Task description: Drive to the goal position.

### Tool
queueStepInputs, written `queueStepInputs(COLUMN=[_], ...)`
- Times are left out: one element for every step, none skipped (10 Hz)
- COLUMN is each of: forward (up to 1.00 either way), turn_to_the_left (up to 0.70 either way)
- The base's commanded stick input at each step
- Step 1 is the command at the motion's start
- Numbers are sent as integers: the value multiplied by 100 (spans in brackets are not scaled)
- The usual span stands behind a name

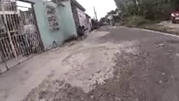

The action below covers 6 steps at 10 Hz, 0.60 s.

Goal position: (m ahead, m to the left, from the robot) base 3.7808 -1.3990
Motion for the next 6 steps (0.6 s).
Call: queueStepInputs(forward=[85,85,85,85,85,85], turn_to_the_left=[0,0,0,0,0,0])
